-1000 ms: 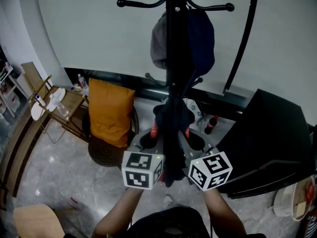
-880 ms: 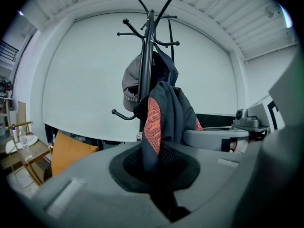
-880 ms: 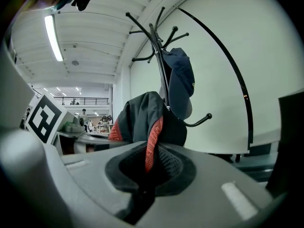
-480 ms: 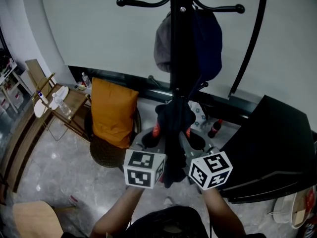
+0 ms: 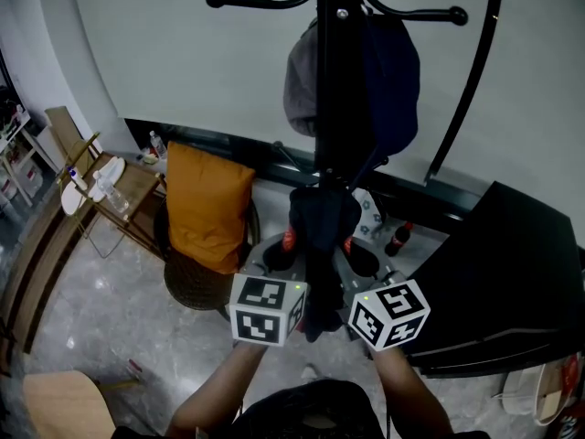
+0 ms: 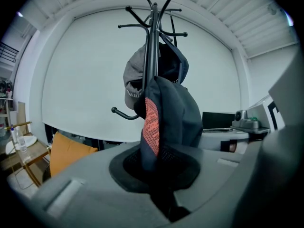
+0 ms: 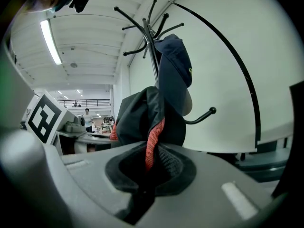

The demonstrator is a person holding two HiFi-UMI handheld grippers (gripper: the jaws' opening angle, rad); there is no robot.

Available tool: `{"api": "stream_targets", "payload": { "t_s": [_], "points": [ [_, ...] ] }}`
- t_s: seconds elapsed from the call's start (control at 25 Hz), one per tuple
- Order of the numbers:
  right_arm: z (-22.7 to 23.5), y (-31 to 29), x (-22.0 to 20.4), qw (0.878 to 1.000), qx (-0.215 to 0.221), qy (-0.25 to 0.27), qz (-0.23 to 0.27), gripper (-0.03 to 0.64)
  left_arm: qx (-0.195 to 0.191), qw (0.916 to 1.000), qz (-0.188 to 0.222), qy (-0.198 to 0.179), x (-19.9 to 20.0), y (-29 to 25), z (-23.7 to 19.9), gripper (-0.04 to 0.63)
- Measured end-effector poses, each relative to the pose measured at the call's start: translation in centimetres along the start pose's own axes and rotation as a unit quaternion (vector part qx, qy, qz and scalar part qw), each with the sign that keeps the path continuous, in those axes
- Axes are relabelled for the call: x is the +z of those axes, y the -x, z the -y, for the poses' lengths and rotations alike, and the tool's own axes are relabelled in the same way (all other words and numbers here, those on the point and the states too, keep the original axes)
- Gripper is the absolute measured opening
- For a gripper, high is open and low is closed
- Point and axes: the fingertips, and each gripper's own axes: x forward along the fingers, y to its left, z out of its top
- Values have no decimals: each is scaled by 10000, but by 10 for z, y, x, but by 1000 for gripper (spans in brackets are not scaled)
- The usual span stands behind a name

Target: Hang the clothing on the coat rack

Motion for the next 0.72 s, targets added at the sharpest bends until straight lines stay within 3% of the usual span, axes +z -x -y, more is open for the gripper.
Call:
{"api": "stream_targets", "payload": {
  "t_s": [0.72],
  "points": [
    [16,-23,-4,9999,-56,-124,-76,26,-34,10000,1,41,1,-23,-12,29]
  ]
}}
